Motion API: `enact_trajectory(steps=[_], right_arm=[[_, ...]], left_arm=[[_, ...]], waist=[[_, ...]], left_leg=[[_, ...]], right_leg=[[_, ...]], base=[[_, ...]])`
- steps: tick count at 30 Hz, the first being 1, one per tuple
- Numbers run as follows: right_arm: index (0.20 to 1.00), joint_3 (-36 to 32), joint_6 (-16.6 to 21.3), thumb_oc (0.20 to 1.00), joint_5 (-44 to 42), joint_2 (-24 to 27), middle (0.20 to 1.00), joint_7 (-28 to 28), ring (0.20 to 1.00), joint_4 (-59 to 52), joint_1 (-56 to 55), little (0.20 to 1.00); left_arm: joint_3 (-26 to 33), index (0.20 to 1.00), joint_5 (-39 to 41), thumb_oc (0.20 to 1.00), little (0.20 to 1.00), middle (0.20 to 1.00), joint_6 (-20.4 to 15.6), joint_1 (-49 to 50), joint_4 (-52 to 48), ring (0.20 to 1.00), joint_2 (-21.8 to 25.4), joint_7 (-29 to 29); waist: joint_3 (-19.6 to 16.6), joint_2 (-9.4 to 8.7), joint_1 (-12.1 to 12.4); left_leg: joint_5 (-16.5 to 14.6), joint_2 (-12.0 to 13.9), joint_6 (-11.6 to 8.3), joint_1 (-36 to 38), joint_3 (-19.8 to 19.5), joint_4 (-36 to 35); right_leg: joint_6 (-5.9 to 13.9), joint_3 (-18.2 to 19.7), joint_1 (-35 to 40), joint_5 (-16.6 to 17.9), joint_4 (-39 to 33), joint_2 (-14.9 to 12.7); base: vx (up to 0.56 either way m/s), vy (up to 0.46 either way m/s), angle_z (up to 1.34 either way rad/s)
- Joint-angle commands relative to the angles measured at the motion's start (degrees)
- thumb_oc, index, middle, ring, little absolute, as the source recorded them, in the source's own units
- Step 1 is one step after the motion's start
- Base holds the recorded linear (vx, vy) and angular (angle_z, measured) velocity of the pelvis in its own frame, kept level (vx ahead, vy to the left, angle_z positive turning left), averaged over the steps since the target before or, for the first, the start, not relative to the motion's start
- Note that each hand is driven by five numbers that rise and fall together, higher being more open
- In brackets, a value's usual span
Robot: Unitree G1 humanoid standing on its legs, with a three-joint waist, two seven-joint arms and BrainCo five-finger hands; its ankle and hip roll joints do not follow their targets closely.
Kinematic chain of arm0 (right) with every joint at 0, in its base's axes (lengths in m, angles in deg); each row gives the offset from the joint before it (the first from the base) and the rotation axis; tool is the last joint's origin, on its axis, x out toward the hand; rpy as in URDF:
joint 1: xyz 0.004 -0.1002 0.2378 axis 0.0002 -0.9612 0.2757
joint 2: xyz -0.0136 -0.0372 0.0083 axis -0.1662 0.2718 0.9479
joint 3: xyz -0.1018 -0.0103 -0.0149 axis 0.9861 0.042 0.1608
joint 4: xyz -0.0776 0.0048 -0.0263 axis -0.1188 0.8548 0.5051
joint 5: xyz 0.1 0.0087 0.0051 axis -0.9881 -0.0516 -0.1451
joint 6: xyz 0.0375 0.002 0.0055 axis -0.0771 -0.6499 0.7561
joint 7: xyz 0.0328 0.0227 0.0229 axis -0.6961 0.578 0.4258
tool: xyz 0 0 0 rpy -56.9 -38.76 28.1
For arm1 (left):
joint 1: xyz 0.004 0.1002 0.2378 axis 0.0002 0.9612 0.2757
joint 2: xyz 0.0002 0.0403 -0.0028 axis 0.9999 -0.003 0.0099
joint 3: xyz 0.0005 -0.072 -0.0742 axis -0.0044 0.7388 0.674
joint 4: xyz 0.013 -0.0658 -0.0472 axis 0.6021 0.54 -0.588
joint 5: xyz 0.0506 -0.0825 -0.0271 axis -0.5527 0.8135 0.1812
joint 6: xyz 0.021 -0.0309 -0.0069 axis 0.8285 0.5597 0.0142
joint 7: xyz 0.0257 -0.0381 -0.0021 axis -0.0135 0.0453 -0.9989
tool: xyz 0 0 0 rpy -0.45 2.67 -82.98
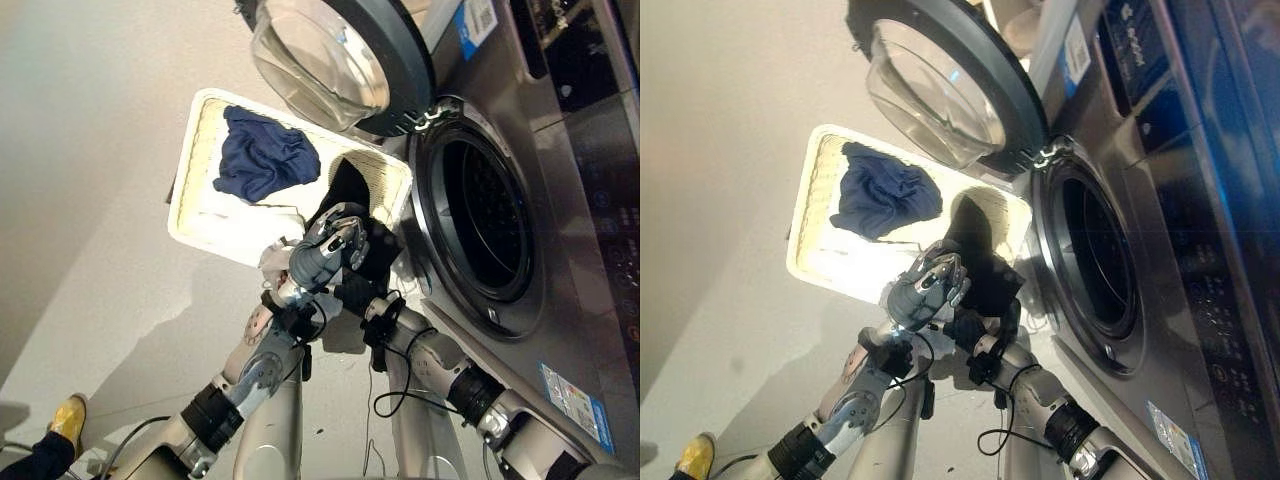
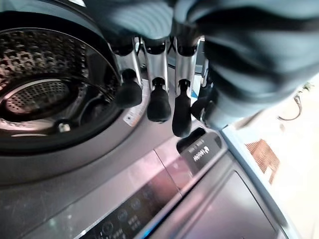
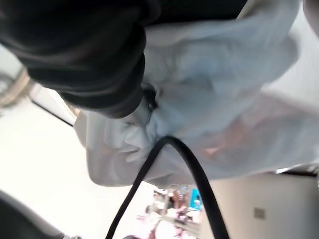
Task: Put the clothes into the washing machine.
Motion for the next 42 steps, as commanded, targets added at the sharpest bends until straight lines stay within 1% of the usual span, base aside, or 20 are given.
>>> enact_trajectory(steps=[1, 4, 11, 14, 15, 16, 17, 18, 19, 21, 22, 24, 26, 27, 30, 33, 37, 40, 41, 42], right_arm=[[0.2, 0.2, 2.4, 0.2, -6.8, -3.7, 0.2, -0.2, 0.2, -6.1, 0.6, 0.2], [0.2, -0.8, 4.0, 0.2, -10.0, -4.4, 0.2, -1.7, 0.2, -4.8, 1.0, 0.2], [0.2, -2.4, 8.3, 0.2, -11.7, -5.5, 0.2, -3.1, 0.2, -2.9, 0.9, 0.2], [0.2, -2.8, 8.5, 0.2, -12.9, -6.0, 0.2, -3.9, 0.2, -3.5, 0.1, 0.2], [0.2, -3.1, 8.2, 0.2, -12.8, -6.1, 0.2, -4.0, 0.2, -3.8, -0.2, 0.2], [0.2, -3.1, 8.1, 0.2, -12.7, -6.1, 0.2, -4.1, 0.2, -3.9, -0.4, 0.2], [0.2, -3.2, 7.9, 0.2, -12.1, -6.1, 0.2, -3.9, 0.2, -4.0, -0.8, 0.2], [0.2, -3.2, 8.1, 0.2, -11.9, -6.0, 0.2, -3.7, 0.2, -4.1, -1.4, 0.2], [0.2, -3.2, 8.6, 0.2, -11.3, -6.0, 0.2, -3.9, 0.2, -4.1, -1.7, 0.2], [0.2, -3.3, 9.4, 0.2, -9.9, -5.8, 0.2, -3.8, 0.2, -4.0, -2.0, 0.2], [0.2, -3.6, 10.4, 0.2, -9.4, -5.4, 0.2, -3.7, 0.2, -3.7, -2.1, 0.2], [0.2, -4.2, 11.2, 0.2, -8.8, -5.0, 0.2, -3.9, 0.2, -3.5, -2.1, 0.2], [0.2, -4.2, 11.2, 0.2, -8.8, -5.0, 0.2, -3.9, 0.2, -3.5, -2.1, 0.2], [0.2, -5.1, 13.5, 0.2, -4.0, -3.5, 0.2, -3.7, 0.2, -3.6, -2.3, 0.2], [0.2, -6.5, 16.8, 0.2, 0.4, -1.5, 0.2, -3.5, 0.2, -4.5, -2.1, 0.2], [0.2, -8.4, 18.5, 0.2, -0.8, -0.6, 0.2, -4.4, 0.2, -4.8, -1.6, 0.2], [0.2, -12.1, 20.9, 0.2, -5.1, 0.5, 0.2, -4.6, 0.2, -4.5, -0.3, 0.2], [0.2, -14.1, 21.1, 0.2, -6.3, 1.4, 0.2, -4.2, 0.2, -5.2, 0.5, 0.2], [0.2, -14.6, 21.2, 0.2, -6.0, 2.2, 0.2, -3.9, 0.2, -5.8, 0.8, 0.2], [0.2, -14.7, 21.1, 0.2, -5.7, 2.4, 0.2, -3.8, 0.2, -6.0, 1.0, 0.2]], left_arm=[[-0.9, 0.2, -3.3, 0.2, 0.2, 0.2, -4.0, 0.7, -2.3, 0.2, -1.6, -2.1], [-0.5, 0.2, -2.6, 0.2, 0.2, 0.2, -5.8, 0.6, -0.9, 0.2, -2.3, -4.4], [1.6, 0.2, -5.5, 0.2, 0.2, 0.2, -12.6, 0.9, 0.6, 0.2, -3.1, -11.8], [2.7, 0.2, -9.5, 0.2, 0.2, 0.2, -16.2, 1.2, 0.4, 0.2, -3.1, -18.0], [3.6, 0.2, -11.8, 0.2, 0.2, 0.2, -18.4, 1.5, 0.2, 0.2, -3.1, -21.9], [3.8, 0.438, -12.6, 0.438, 0.438, 0.438, -18.6, 1.6, 0.1, 0.438, -3.1, -23.2], [4.5, 0.893, -16.4, 0.893, 0.893, 0.893, -20.1, 1.9, 0.1, 0.893, -3.0, -28.5], [5.6, 1.0, -22.0, 1.0, 1.0, 1.0, -21.2, 2.3, 0.0, 1.0, -2.7, -35.9], [6.6, 1.0, -31.0, 1.0, 1.0, 1.0, -21.7, 2.5, 0.0, 1.0, -2.1, -44.8], [8.0, 1.0, -43.6, 1.0, 1.0, 1.0, -20.0, 2.4, 0.0, 1.0, -1.3, -59.2], [9.9, 1.0, -51.7, 1.0, 1.0, 1.0, -15.7, 2.3, -0.4, 1.0, 0.1, -68.5], [12.7, 1.0, -57.3, 1.0, 1.0, 1.0, -10.5, 2.1, 0.0, 1.0, 1.8, -75.8], [12.7, 1.0, -57.3, 1.0, 1.0, 1.0, -10.5, 2.1, 0.0, 1.0, 1.8, -75.8], [16.4, 1.0, -56.8, 1.0, 1.0, 1.0, -6.2, 2.9, 0.4, 1.0, 3.6, -76.4], [18.7, 1.0, -55.6, 1.0, 1.0, 1.0, -3.6, 3.8, 1.8, 1.0, 4.6, -75.9], [19.8, 1.0, -54.4, 1.0, 1.0, 1.0, -1.8, 4.2, 4.6, 1.0, 5.0, -74.9], [20.2, 1.0, -58.3, 1.0, 1.0, 1.0, 4.3, 4.5, 9.7, 1.0, 5.6, -75.0], [19.1, 1.0, -59.2, 1.0, 1.0, 1.0, 6.6, 4.4, 13.8, 1.0, 6.2, -71.6], [18.2, 1.0, -59.6, 1.0, 1.0, 1.0, 7.6, 4.2, 15.5, 1.0, 6.7, -68.0], [17.8, 1.0, -59.6, 1.0, 1.0, 1.0, 7.5, 4.0, 15.9, 1.0, 6.9, -67.3]], waist=[[-1.1, 2.2, -1.9], [-1.1, 2.43, -2.0], [-1.1, 3.02, -2.0], [-1.1, 3.09, -2.0], [-1.1, 3.12, -1.9], [-1.1, 3.12, -1.9], [-1.1, 3.08, -1.8], [-1.1, 3.08, -1.7], [-1.1, 3.1, -1.6], [-1.1, 3.09, -1.3], [-1.1, 3.17, -1.0], [-1.1, 3.23, -0.6], [-1.1, 3.23, -0.6], [-1.1, 3.41, -0.3], [-1.1, 3.52, -0.4], [-1.1, 3.47, -0.5], [-1.1, 3.49, -0.6], [-1.1, 3.4, -1.1], [-1.1, 3.37, -1.3], [-1.1, 3.36, -1.4]], left_leg=[[2.7, -3.3, 1.9, -2.0, 0.0, -0.7], [2.7, -3.4, 1.93, -2.2, 0.1, -0.2], [2.9, -3.4, 1.93, -2.8, -0.2, 0.4], [3.2, -3.5, 1.98, -2.9, -0.3, 0.2], [3.2, -3.4, 1.97, -3.0, -0.4, 0.0], [3.2, -3.4, 1.98, -3.0, -0.4, 0.0], [3.2, -3.4, 1.98, -3.0, -0.5, 0.0], [3.2, -3.5, 2.04, -2.9, -0.7, 0.1], [3.2, -3.6, 2.09, -2.9, -0.9, 0.1], [3.2, -3.6, 2.13, -3.0, -1.0, 0.2], [3.2, -3.7, 2.05, -3.0, -1.5, 0.4], [3.0, -4.0, 1.97, -3.0, -2.1, 0.9], [3.0, -4.0, 1.97, -3.0, -2.1, 0.9], [2.7, -4.2, 1.82, -3.1, -2.7, 1.9], [2.3, -4.2, 1.68, -3.2, -2.6, 3.0], [2.1, -4.3, 1.69, -3.3, -2.6, 3.8], [1.9, -4.1, 1.82, -3.3, -1.9, 3.8], [1.7, -3.9, 1.82, -3.0, -1.3, 3.7], [1.7, -3.8, 1.78, -2.8, -1.0, 3.5], [1.7, -3.7, 1.77, -2.8, -0.8, 3.5]], right_leg=[[2.95, -4.2, 2.4, 2.9, -2.5, 0.0], [2.8, -4.1, 2.2, 2.9, -2.2, 0.0], [2.38, -3.8, 1.9, 2.7, -1.8, 0.0], [2.2, -3.8, 1.8, 2.9, -1.9, 0.1], [2.11, -3.8, 1.7, 2.7, -1.9, 0.1], [2.09, -3.8, 1.7, 2.7, -1.9, 0.2], [2.04, -3.8, 1.7, 2.6, -1.9, 0.2], [1.91, -3.7, 1.8, 2.5, -1.7, 0.4], [1.81, -3.7, 1.9, 2.3, -1.7, 0.5], [1.63, -3.7, 1.9, 2.1, -1.5, 0.6], [1.57, -3.8, 2.0, 1.9, -1.4, 0.6], [1.53, -3.8, 2.1, 1.6, -1.0, 0.5], [1.53, -3.8, 2.1, 1.6, -1.0, 0.5], [1.42, -3.8, 2.2, 1.2, -0.5, 0.4], [1.41, -3.5, 2.2, 0.6, 0.4, 0.4], [1.5, -3.3, 2.0, 0.3, 1.3, 0.6], [1.76, -3.0, 1.9, 0.0, 1.9, 1.0], [1.99, -2.5, 1.8, 0.2, 1.8, 1.2], [2.11, -2.3, 1.9, 0.3, 1.7, 1.2], [2.15, -2.2, 1.8, 0.4, 1.7, 1.3]], base=[[0.01, 0.022, -0.12], [0.01, 0.017, -0.07], [0.01, 0.006, -0.04], [0.0, 0.0, 0.0], [0.0, 0.0, 0.0], [0.0, 0.0, 0.0], [0.0, 0.0, 0.0], [0.02, -0.038, -0.01], [0.01, -0.038, -0.01], [0.01, -0.042, -0.01], [0.01, -0.047, 0.0], [0.01, -0.027, 0.01], [0.01, -0.001, 0.02], [0.02, 0.0, 0.04], [0.02, -0.003, 0.03], [0.02, -0.023, 0.1], [0.0, -0.008, 0.04], [0.0, 0.014, 0.0], [0.01, 0.043, -0.01], [0.01, 0.074, -0.02]])
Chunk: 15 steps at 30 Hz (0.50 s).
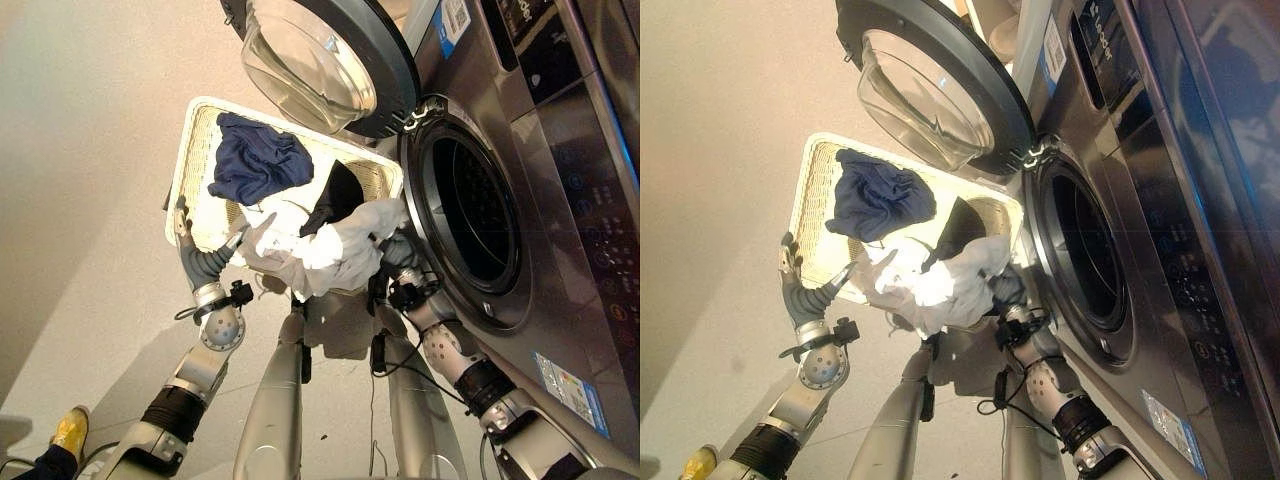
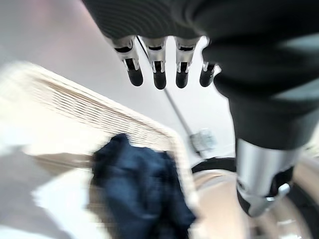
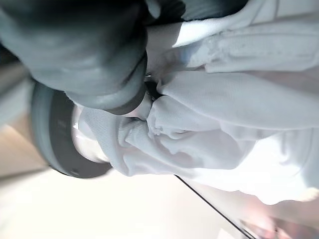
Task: Put the clothes into the washing machine.
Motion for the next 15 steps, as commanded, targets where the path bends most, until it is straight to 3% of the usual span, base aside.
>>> enact_trajectory(steps=[1, 2, 6, 10, 15], right_arm=[[0.2, 0.0, 3.1, 0.2, -0.3, 1.2, 0.2, 1.6, 0.2, -8.1, -0.1, 0.2], [0.2, -0.1, 2.6, 0.2, 1.1, 2.1, 0.2, 2.2, 0.2, -9.2, 0.3, 0.2], [0.2, 1.1, 1.3, 0.2, 5.2, 6.3, 0.2, 4.1, 0.2, -11.3, 3.5, 0.2], [0.2, 2.7, 0.4, 0.2, 4.6, 8.1, 0.2, 5.2, 0.2, -11.2, 8.1, 0.2], [0.2, 4.9, -2.0, 0.2, 4.6, 7.0, 0.2, 5.0, 0.2, -12.0, 12.8, 0.2]], left_arm=[[-1.4, 1.0, -5.8, 1.0, 1.0, 1.0, 0.3, 0.7, -3.0, 1.0, 1.9, 7.8], [-3.0, 1.0, -6.2, 1.0, 1.0, 1.0, 0.8, -0.1, -2.7, 1.0, 2.7, 13.6], [-10.2, 1.0, -5.5, 1.0, 1.0, 1.0, 1.7, -3.0, -4.0, 1.0, 7.6, 22.4], [-15.4, 1.0, -6.8, 1.0, 1.0, 1.0, 3.7, -6.2, -4.6, 1.0, 11.2, 26.3], [-18.4, 1.0, -3.4, 1.0, 1.0, 1.0, 2.4, -9.2, -4.3, 1.0, 10.6, 24.5]], waist=[[-1.2, 3.12, -1.9], [-1.2, 3.08, -2.3], [-1.2, 3.94, -3.1], [-1.2, 4.58, -3.0], [-1.2, 4.89, -2.8]], left_leg=[[2.1, -3.7, 2.34, -3.3, -0.2, 1.9], [2.1, -3.6, 2.36, -3.2, 0.2, 1.8], [2.0, -3.4, 2.35, -2.6, 1.2, 1.4], [1.7, -3.7, 2.31, -2.1, 1.5, 1.4], [1.7, -4.0, 2.46, -1.6, 1.2, 1.3]], right_leg=[[2.52, -1.1, 1.3, 0.9, -0.5, 1.5], [2.61, -0.8, 1.2, 1.1, -0.6, 1.6], [3.06, -0.2, 1.6, 1.7, -1.7, 1.2], [3.41, -0.6, 2.4, 1.8, -2.3, 0.7], [3.68, -0.8, 3.1, 1.8, -2.7, 0.2]], base=[[0.01, 0.088, -0.02], [0.02, 0.103, -0.02], [0.01, 0.122, -0.07], [-0.01, 0.057, -0.08], [-0.02, 0.021, 0.01]])
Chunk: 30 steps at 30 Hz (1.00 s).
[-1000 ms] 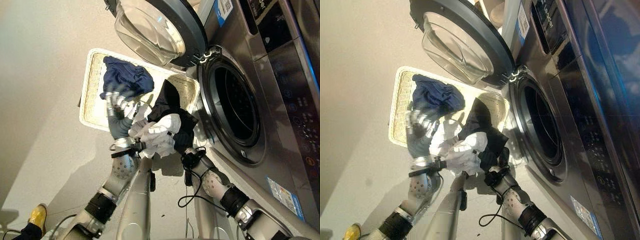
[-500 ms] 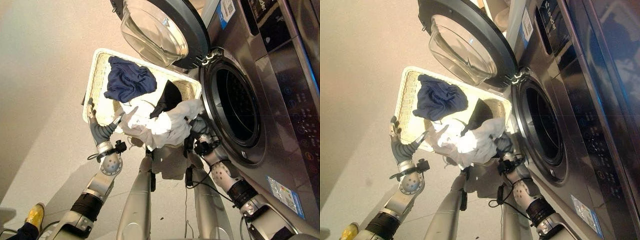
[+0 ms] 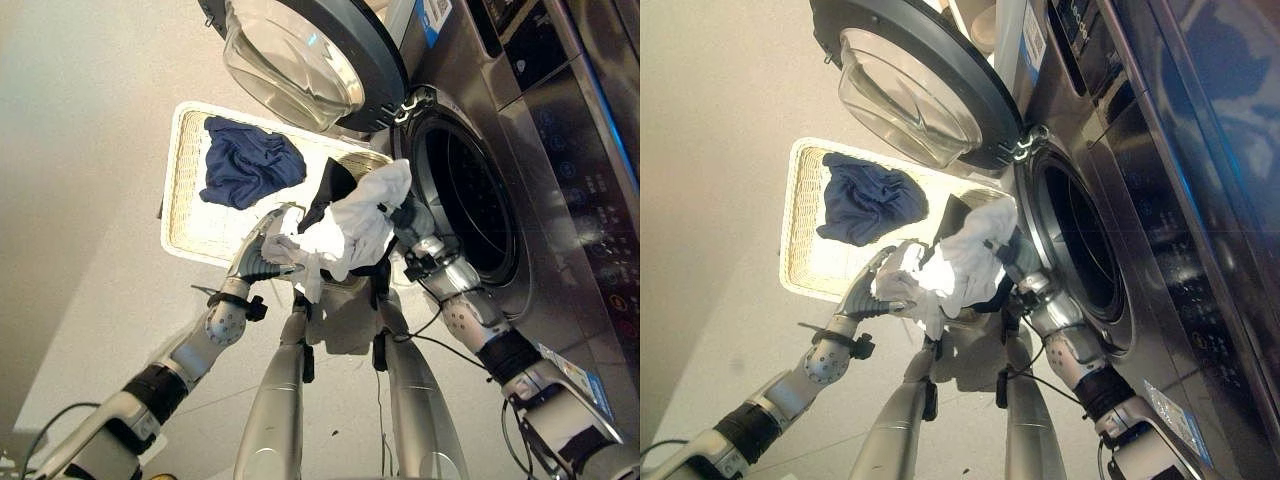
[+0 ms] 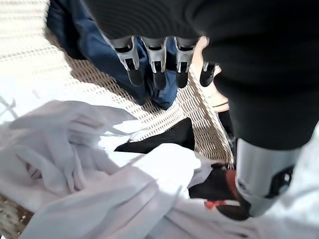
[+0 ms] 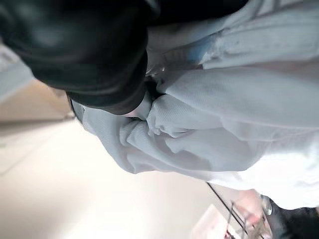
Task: Put the clothes into the washing machine.
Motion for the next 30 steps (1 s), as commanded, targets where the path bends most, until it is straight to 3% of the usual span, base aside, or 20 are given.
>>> enact_trajectory(steps=[1, 4, 10, 13, 16, 19, 20, 21, 22, 23, 24, 27, 30], right_arm=[[0.2, -0.1, 0.2, 0.2, 0.5, -0.7, 0.2, 2.3, 0.2, -6.9, 0.8, 0.2], [0.2, 1.6, -0.8, 0.2, 4.1, -2.5, 0.2, 1.1, 0.2, -7.1, 1.8, 0.2], [0.2, 4.4, -4.0, 0.2, 5.0, -4.1, 0.2, 1.9, 0.2, -8.4, 2.7, 0.2], [0.2, 6.2, -4.7, 0.2, 5.6, -5.2, 0.2, 2.0, 0.2, -9.4, 2.8, 0.2], [0.2, 7.8, -5.1, 0.2, 5.4, -5.5, 0.2, 1.6, 0.2, -10.6, 3.4, 0.2], [0.2, 8.4, -4.5, 0.2, 4.4, -5.8, 0.2, 1.4, 0.2, -10.3, 4.0, 0.2], [0.2, 8.6, -4.0, 0.2, 4.1, -6.1, 0.2, 1.0, 0.2, -10.2, 4.3, 0.2], [0.2, 8.6, -3.9, 0.2, 4.0, -6.2, 0.2, 0.8, 0.2, -10.1, 4.4, 0.2], [0.2, 8.6, -3.7, 0.2, 3.8, -6.5, 0.2, 0.4, 0.2, -9.9, 4.8, 0.2], [0.2, 8.6, -3.5, 0.2, 3.7, -6.7, 0.2, 0.2, 0.2, -9.9, 4.9, 0.2], [0.2, 8.4, -3.0, 0.2, 3.0, -6.8, 0.2, -0.3, 0.2, -9.8, 5.2, 0.2], [0.2, 7.7, -1.9, 0.2, 1.8, -6.7, 0.2, -0.4, 0.2, -9.6, 5.9, 0.2], [0.2, 7.3, -0.9, 0.2, 2.3, -6.8, 0.2, -0.8, 0.2, -9.6, 6.5, 0.2]], left_arm=[[1.5, 1.0, 1.0, 1.0, 1.0, 1.0, -2.6, 1.7, -2.5, 1.0, -3.2, -2.1], [1.5, 1.0, -1.5, 1.0, 1.0, 1.0, -1.2, 0.5, -1.6, 1.0, -5.5, -4.9], [-0.9, 1.0, -5.3, 1.0, 1.0, 1.0, 3.5, -2.0, -0.5, 1.0, -7.4, -5.2], [-2.5, 1.0, -4.1, 1.0, 1.0, 1.0, 5.5, -3.8, 0.1, 1.0, -7.8, -0.5], [-4.8, 1.0, 2.2, 1.0, 1.0, 1.0, 7.5, -5.4, 0.8, 1.0, -8.3, 8.1], [-5.8, 1.0, 6.4, 1.0, 1.0, 1.0, 8.1, -6.3, 2.1, 1.0, -9.1, 11.9], [-6.2, 0.768, 7.6, 0.768, 0.768, 0.768, 8.5, -6.8, 2.8, 0.768, -9.3, 12.7], [-6.3, 0.62, 7.7, 0.62, 0.62, 0.62, 8.7, -7.0, 3.1, 0.62, -9.5, 12.9], [-6.5, 0.335, 8.1, 0.335, 0.335, 0.335, 9.1, -7.3, 3.6, 0.335, -9.8, 12.9], [-6.6, 0.247, 8.3, 0.247, 0.247, 0.247, 9.3, -7.5, 3.8, 0.247, -9.9, 13.0], [-6.7, 0.2, 8.9, 0.2, 0.2, 0.2, 10.3, -7.6, 4.3, 0.2, -9.9, 14.1], [-7.0, 0.2, 9.9, 0.2, 0.2, 0.2, 12.3, -7.6, 4.9, 0.2, -9.5, 17.6], [-7.4, 0.2, 12.2, 0.2, 0.2, 0.2, 12.2, -7.4, 5.2, 0.2, -9.4, 18.5]], waist=[[-1.3, 3.44, -1.4], [-1.3, 3.16, -1.1], [-1.3, 2.43, -1.0], [-1.3, 1.89, -1.4], [-1.3, 1.48, -1.8], [-1.3, 1.35, -2.0], [-1.3, 1.32, -2.0], [-1.3, 1.3, -2.0], [-1.3, 1.25, -2.1], [-1.3, 1.24, -2.1], [-1.3, 1.19, -2.0], [-1.3, 1.18, -1.8], [-1.3, 1.35, -1.8]], left_leg=[[1.3, -3.6, 1.5, -1.3, -0.5, 1.6], [1.4, -3.9, 1.77, -1.4, -1.0, 1.6], [1.5, -4.1, 2.03, -2.1, -1.2, 1.8], [1.7, -3.9, 2.03, -2.5, -1.0, 1.4], [1.9, -3.7, 2.01, -2.5, -0.7, 0.9], [1.9, -3.7, 1.96, -2.6, -0.6, 1.0], [1.9, -3.7, 2.0, -2.6, -0.6, 1.1], [1.9, -3.8, 1.98, -2.6, -0.7, 1.2], [1.8, -3.8, 1.96, -2.7, -0.7, 1.4], [1.9, -3.9, 1.96, -2.8, -0.8, 1.5], [1.8, -4.0, 1.94, -2.7, -0.9, 1.7], [1.6, -4.1, 1.88, -2.5, -1.2, 1.9], [1.4, -4.2, 1.83, -2.3, -1.4, 2.3]], right_leg=[[3.34, -2.2, 2.6, -0.7, 0.5, 0.4], [3.42, -2.1, 2.5, -0.5, 0.4, 0.4], [3.46, -1.9, 1.6, -0.1, 0.4, 0.5], [3.56, -1.7, 1.0, 0.4, 0.1, 0.8], [3.58, -1.5, 0.8, 0.7, -0.5, 1.0], [3.57, -1.5, 0.8, 0.7, -0.4, 1.1], [3.54, -1.5, 0.8, 0.7, -0.3, 1.1], [3.54, -1.5, 0.8, 0.7, -0.2, 1.1], [3.52, -1.6, 0.7, 0.7, -0.1, 1.1], [3.5, -1.6, 0.7, 0.7, -0.1, 1.1], [3.49, -1.8, 0.9, 0.6, -0.1, 1.0], [3.48, -2.0, 1.2, 0.7, -0.2, 0.8], [3.45, -2.1, 1.4, 0.6, 0.0, 0.7]], base=[[0.0, 0.0, 0.0], [-0.03, -0.004, 0.04], [0.0, 0.0, 0.0], [0.01, 0.011, 0.05], [0.0, 0.011, 0.01], [0.0, 0.0, 0.0], [0.0, 0.0, 0.0], [0.0, 0.0, 0.0], [0.0, 0.0, 0.0], [0.0, 0.0, 0.0], [0.0, 0.0, 0.0], [0.01, -0.003, -0.01], [0.01, -0.002, -0.01]])
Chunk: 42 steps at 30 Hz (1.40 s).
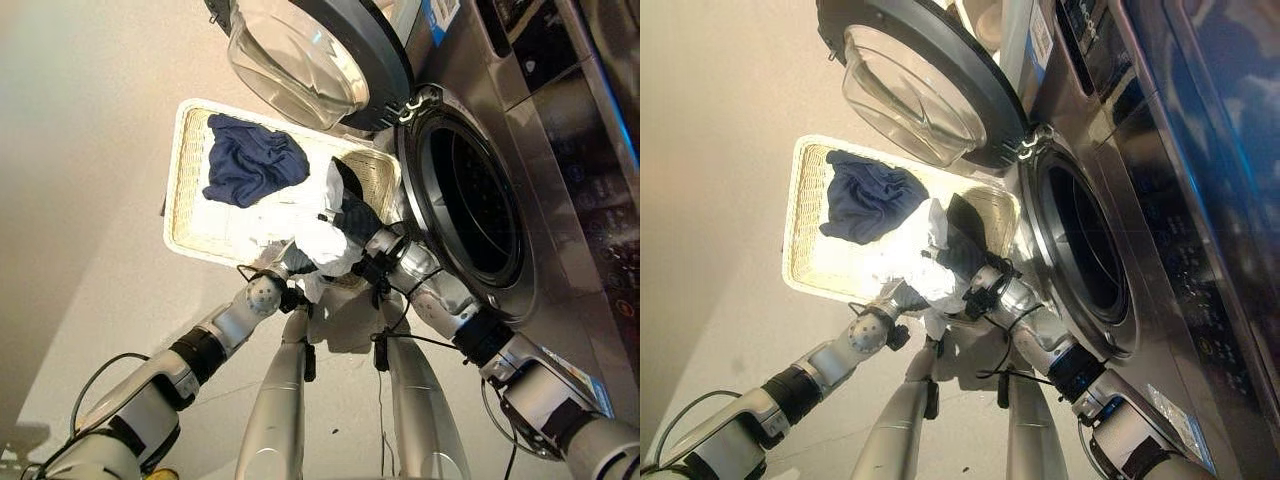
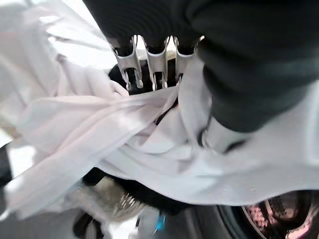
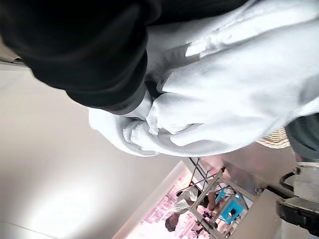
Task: Put the clothes into the washing machine.
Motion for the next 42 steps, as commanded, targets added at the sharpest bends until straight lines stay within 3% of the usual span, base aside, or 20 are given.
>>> enact_trajectory(steps=[1, 3, 5, 10, 14, 17, 23, 29, 31, 34, 35, 36, 38, 39, 42], right_arm=[[0.2, -0.9, 5.7, 0.2, -1.9, -3.9, 0.2, 0.5, 0.2, -7.0, 3.4, 0.2], [0.2, -1.2, 6.5, 0.2, -1.1, -3.7, 0.2, -0.6, 0.2, -7.1, 3.7, 0.2], [0.2, -1.9, 9.3, 0.2, 3.4, -3.0, 0.2, -3.7, 0.2, -6.7, 3.6, 0.2], [0.2, -6.3, 13.4, 0.2, 8.1, -1.0, 0.2, -10.8, 0.2, -3.5, 2.5, 0.2], [0.2, -11.0, 14.2, 0.2, 11.6, 1.2, 0.2, -17.4, 0.2, 1.4, 0.3, 0.2], [0.2, -13.4, 15.5, 0.2, 15.8, 2.6, 0.2, -19.5, 0.2, 4.6, -2.4, 0.2], [0.2, -15.1, 14.0, 0.2, 18.8, 4.1, 0.2, -20.3, 0.2, 7.2, -4.2, 0.2], [0.2, -13.7, 11.5, 0.2, 24.1, 3.8, 0.2, -18.1, 0.2, 8.3, -4.3, 0.2], [0.2, -11.4, 9.9, 0.2, 26.8, 3.6, 0.2, -14.4, 0.2, 8.3, -4.0, 0.2], [0.2, -8.6, 8.0, 0.2, 28.6, 3.8, 0.2, -9.8, 0.2, 8.1, -3.7, 0.2], [0.253, -7.2, 6.6, 0.253, 28.7, 4.1, 0.253, -6.9, 0.253, 7.8, -3.5, 0.253], [1.0, -5.8, 5.6, 1.0, 29.0, 4.5, 1.0, -4.7, 1.0, 7.6, -3.3, 1.0], [1.0, -4.7, 4.6, 1.0, 29.0, 4.7, 1.0, -3.9, 1.0, 7.4, -3.2, 1.0], [1.0, -1.7, 2.5, 1.0, 29.8, 5.5, 1.0, -1.2, 1.0, 7.1, -2.7, 1.0], [1.0, 1.5, 0.6, 1.0, 35.0, 7.4, 1.0, -1.9, 1.0, 7.5, -1.8, 1.0]], left_arm=[[-0.7, 0.2, 3.4, 0.2, 0.2, 0.2, -0.6, 2.2, -1.5, 0.2, -1.7, 2.1], [0.2, 0.2, 6.6, 0.2, 0.2, 0.2, -3.0, 2.9, -1.1, 0.2, -2.0, 1.1], [3.2, 0.2, 12.8, 0.2, 0.2, 0.2, -8.6, 4.5, -0.9, 0.2, -2.7, -0.4], [10.9, 0.2, 18.1, 0.2, 0.2, 0.2, -17.4, 9.1, -3.3, 0.2, -3.2, -2.1], [18.4, 0.2, 18.2, 0.2, 0.2, 0.2, -20.5, 13.2, -10.6, 0.2, -1.7, -4.5], [23.6, 0.2, 15.0, 0.2, 0.2, 0.2, -20.4, 16.6, -17.3, 0.2, -0.1, -7.6], [31.3, 0.2, 7.5, 0.2, 0.2, 0.2, -17.6, 18.5, -25.7, 0.2, 3.4, -12.1], [33.7, 0.2, 8.9, 0.2, 0.2, 0.2, -15.9, 17.6, -32.6, 0.2, 5.3, -4.3], [32.6, 0.2, 10.8, 0.2, 0.2, 0.2, -14.9, 16.2, -34.7, 0.2, 5.9, -0.2], [31.1, 0.2, 11.3, 0.2, 0.2, 0.2, -14.0, 14.2, -35.5, 0.2, 6.8, 1.1], [30.4, 0.2, 11.5, 0.2, 0.2, 0.2, -13.4, 13.1, -35.7, 0.2, 7.4, 1.1], [29.7, 0.2, 11.8, 0.2, 0.2, 0.2, -13.3, 12.1, -35.6, 0.2, 8.0, 0.9], [29.2, 0.2, 12.0, 0.2, 0.2, 0.2, -13.2, 11.3, -35.3, 0.2, 8.5, 0.6], [28.2, 0.2, 11.0, 0.2, 0.2, 0.2, -13.3, 9.2, -34.8, 0.2, 9.6, -2.0], [28.3, 0.2, 8.7, 0.2, 0.2, 0.2, -13.9, 7.0, -34.0, 0.2, 10.6, -6.8]], waist=[[-1.2, 1.23, -1.6], [-1.2, 1.44, -1.5], [-1.2, 1.87, -1.4], [-1.2, 2.63, -0.8], [-1.2, 3.56, 0.1], [-1.2, 4.22, 1.1], [-1.2, 5.12, 2.4], [-1.2, 5.87, 2.8], [-1.2, 5.82, 2.8], [-1.2, 5.59, 2.8], [-1.2, 5.43, 2.7], [-1.2, 5.24, 2.7], [-1.2, 5.08, 2.6], [-1.2, 4.58, 2.5], [-1.2, 4.07, 2.4]], left_leg=[[1.3, -4.2, 1.9, -2.2, -0.7, 2.1], [1.4, -4.1, 1.91, -2.0, -0.6, 2.0], [1.4, -4.0, 1.87, -1.3, 0.1, 1.5], [0.9, -4.4, 1.87, -0.2, 0.4, 1.6], [0.5, -4.9, 2.06, 1.1, -0.1, 1.4], [0.3, -5.1, 2.22, 2.6, -0.4, 0.6], [0.4, -5.2, 2.12, 4.2, -0.8, -0.6], [0.8, -5.1, 2.18, 5.8, -1.2, -2.3], [1.0, -5.0, 2.11, 6.0, -1.5, -2.5], [1.2, -4.7, 2.0, 6.2, -1.4, -2.9], [1.2, -4.7, 1.95, 6.2, -1.4, -2.9], [1.3, -4.6, 1.91, 6.2, -1.5, -2.8], [1.3, -4.6, 1.89, 6.2, -1.6, -2.7], [1.4, -4.5, 1.75, 6.3, -1.7, -2.6], [1.6, -4.3, 1.71, 6.5, -1.9, -2.7]], right_leg=[[3.23, -1.4, 0.9, 0.8, 0.4, 0.7], [3.18, -1.5, 1.1, 0.6, 0.5, 0.7], [3.18, -1.9, 1.8, 0.3, 0.4, 0.6], [3.05, -2.6, 3.0, -0.3, 0.6, 0.1], [2.83, -3.1, 4.2, -0.8, 0.9, -0.3], [2.76, -3.7, 5.9, -1.3, 0.7, -0.8], [2.66, -4.5, 7.8, -2.1, 0.4, -1.5], [2.66, -4.5, 9.1, -2.1, -0.3, -1.5], [2.83, -4.4, 9.5, -2.0, -0.5, -1.6], [2.98, -4.6, 9.7, -1.9, -0.8, -1.6], [3.04, -4.7, 9.8, -1.8, -0.9, -1.6], [3.03, -4.6, 9.8, -1.7, -1.0, -1.5], [3.03, -4.6, 9.9, -1.7, -1.0, -1.5], [3.04, -4.5, 10.1, -1.7, -1.2, -1.3], [2.84, -4.1, 10.3, -1.9, -1.1, -0.8]], base=[[0.0, 0.0, 0.0], [0.0, 0.0, 0.0], [0.01, -0.044, -0.03], [0.0, -0.07, 0.01], [-0.01, -0.077, 0.08], [-0.01, -0.051, 0.1], [-0.01, -0.039, 0.03], [0.0, -0.005, 0.01], [0.0, 0.0, 0.0], [-0.01, -0.026, 0.0], [-0.01, -0.051, 0.01], [-0.01, -0.061, 0.0], [-0.01, -0.06, -0.01], [-0.01, -0.076, -0.02], [-0.01, -0.083, -0.01]])
